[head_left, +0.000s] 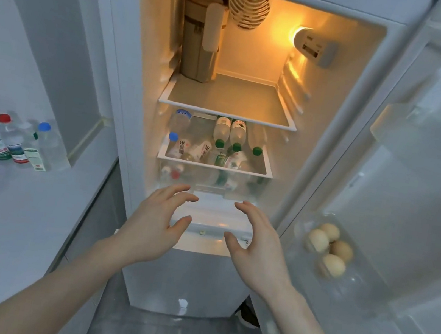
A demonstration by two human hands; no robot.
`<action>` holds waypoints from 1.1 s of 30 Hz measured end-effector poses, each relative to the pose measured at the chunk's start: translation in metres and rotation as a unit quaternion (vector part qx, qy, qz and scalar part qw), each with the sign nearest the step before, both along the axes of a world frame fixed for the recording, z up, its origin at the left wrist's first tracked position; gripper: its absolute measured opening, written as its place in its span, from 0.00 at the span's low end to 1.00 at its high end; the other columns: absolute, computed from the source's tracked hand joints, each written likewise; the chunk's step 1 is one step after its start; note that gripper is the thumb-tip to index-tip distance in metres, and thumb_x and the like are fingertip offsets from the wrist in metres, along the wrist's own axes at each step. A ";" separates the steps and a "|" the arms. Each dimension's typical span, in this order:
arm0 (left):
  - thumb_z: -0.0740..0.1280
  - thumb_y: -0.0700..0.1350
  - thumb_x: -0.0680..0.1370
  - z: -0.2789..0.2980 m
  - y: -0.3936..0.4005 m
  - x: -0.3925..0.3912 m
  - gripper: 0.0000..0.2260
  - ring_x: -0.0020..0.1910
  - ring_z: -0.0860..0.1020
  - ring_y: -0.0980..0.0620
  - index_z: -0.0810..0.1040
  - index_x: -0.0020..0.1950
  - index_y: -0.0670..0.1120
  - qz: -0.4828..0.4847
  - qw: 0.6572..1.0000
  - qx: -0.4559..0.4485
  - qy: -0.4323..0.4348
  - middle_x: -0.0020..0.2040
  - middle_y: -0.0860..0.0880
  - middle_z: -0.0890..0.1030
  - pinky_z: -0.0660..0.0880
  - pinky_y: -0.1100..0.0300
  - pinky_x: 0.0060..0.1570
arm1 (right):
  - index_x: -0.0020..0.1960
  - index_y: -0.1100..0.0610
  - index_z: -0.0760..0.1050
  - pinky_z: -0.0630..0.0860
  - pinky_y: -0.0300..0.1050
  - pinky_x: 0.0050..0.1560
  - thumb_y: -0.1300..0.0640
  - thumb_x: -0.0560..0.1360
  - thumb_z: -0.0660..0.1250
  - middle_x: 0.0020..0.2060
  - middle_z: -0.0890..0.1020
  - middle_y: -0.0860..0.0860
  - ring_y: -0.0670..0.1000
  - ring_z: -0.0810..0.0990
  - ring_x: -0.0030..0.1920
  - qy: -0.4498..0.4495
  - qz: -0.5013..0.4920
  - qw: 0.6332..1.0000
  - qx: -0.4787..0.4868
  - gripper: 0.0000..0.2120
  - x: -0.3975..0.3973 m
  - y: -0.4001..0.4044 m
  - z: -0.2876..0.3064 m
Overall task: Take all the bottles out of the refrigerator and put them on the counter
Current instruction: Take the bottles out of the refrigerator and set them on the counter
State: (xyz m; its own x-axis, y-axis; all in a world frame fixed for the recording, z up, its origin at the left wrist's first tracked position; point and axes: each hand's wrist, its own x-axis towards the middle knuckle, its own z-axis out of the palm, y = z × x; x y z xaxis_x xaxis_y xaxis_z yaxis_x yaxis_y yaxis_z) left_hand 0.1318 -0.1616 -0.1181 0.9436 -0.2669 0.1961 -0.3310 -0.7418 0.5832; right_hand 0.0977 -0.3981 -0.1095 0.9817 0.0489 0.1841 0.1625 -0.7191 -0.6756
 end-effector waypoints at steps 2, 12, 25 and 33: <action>0.64 0.51 0.82 0.007 -0.008 0.006 0.17 0.76 0.61 0.55 0.72 0.71 0.57 0.001 1.000 0.000 -0.011 0.77 0.59 0.64 0.67 0.52 0.72 | 0.73 0.44 0.69 0.62 0.36 0.72 0.54 0.77 0.70 0.72 0.69 0.38 0.39 0.65 0.74 -0.012 0.002 1.000 0.003 0.25 0.007 -0.005 0.007; 0.66 0.49 0.81 0.025 -0.051 0.046 0.18 0.74 0.66 0.51 0.74 0.71 0.53 0.061 0.998 0.004 -0.020 0.76 0.55 0.67 0.65 0.50 0.74 | 0.73 0.48 0.70 0.65 0.36 0.68 0.54 0.76 0.71 0.70 0.73 0.42 0.45 0.71 0.70 -0.010 0.002 0.999 0.038 0.26 0.069 -0.025 0.022; 0.68 0.48 0.77 0.025 -0.029 0.177 0.20 0.68 0.72 0.45 0.76 0.68 0.49 0.141 0.987 0.052 0.065 0.70 0.48 0.71 0.70 0.50 0.67 | 0.72 0.51 0.71 0.68 0.46 0.70 0.56 0.75 0.70 0.70 0.73 0.47 0.49 0.69 0.71 0.027 -0.021 0.998 0.049 0.26 0.170 0.015 0.014; 0.65 0.50 0.76 -0.007 -0.008 0.273 0.23 0.72 0.65 0.40 0.72 0.72 0.50 0.198 0.969 0.064 0.131 0.76 0.47 0.61 0.66 0.50 0.70 | 0.73 0.53 0.70 0.71 0.48 0.68 0.56 0.75 0.69 0.69 0.75 0.51 0.54 0.73 0.69 0.098 -0.053 0.994 -0.014 0.27 0.258 0.058 0.001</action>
State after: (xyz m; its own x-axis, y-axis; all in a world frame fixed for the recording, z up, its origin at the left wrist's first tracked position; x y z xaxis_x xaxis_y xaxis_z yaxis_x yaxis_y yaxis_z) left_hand 0.4046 -0.1698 -0.1250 0.9900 0.1197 -0.0742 0.1408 -0.8524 0.5035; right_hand 0.3556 -0.3396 -0.1082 0.9985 -0.0539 -0.0114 -0.0478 -0.7443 -0.6661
